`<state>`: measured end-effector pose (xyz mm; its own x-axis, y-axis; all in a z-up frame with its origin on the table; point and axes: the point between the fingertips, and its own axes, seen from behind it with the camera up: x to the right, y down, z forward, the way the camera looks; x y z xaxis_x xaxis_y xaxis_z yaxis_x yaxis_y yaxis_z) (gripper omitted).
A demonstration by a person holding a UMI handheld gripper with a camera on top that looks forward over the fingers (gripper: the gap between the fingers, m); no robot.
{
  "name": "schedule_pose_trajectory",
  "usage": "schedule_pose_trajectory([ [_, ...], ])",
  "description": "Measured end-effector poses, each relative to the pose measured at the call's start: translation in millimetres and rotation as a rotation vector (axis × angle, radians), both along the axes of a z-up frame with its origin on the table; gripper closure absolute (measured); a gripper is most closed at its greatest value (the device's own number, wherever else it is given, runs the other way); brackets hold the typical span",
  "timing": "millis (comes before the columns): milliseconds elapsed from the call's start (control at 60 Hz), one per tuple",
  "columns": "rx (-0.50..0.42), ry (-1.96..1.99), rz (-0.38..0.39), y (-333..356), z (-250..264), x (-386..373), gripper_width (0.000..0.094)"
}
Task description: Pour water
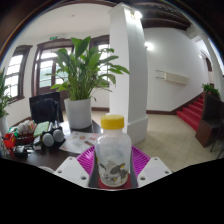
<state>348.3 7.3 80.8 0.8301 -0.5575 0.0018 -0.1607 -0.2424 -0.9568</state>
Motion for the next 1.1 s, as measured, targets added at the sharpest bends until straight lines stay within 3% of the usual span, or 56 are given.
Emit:
schedule_pose_trajectory([
  [67, 0.056, -0.01, 0.002, 2, 4, -1, 0.0446],
  [183, 0.054, -0.025, 0.025, -5, 2, -4, 0.0438],
  [317, 0.079, -0.022, 0.026, -7, 5, -3, 0.0371],
  [417, -0.002, 0.007, -0.001, -18, -11, -3, 0.0215],
  [450, -0.021, 0.035, -0.003, -25, -16, -6, 0.0201],
  [550, 0.035, 0.094, 0.045, -40, -11, -31, 0.0169],
  [683, 0.075, 0.143, 0.08, -85, -2, -71, 0.0167],
  [1100, 0.008, 0.073, 0.226, -175, 56, -154, 0.0167],
])
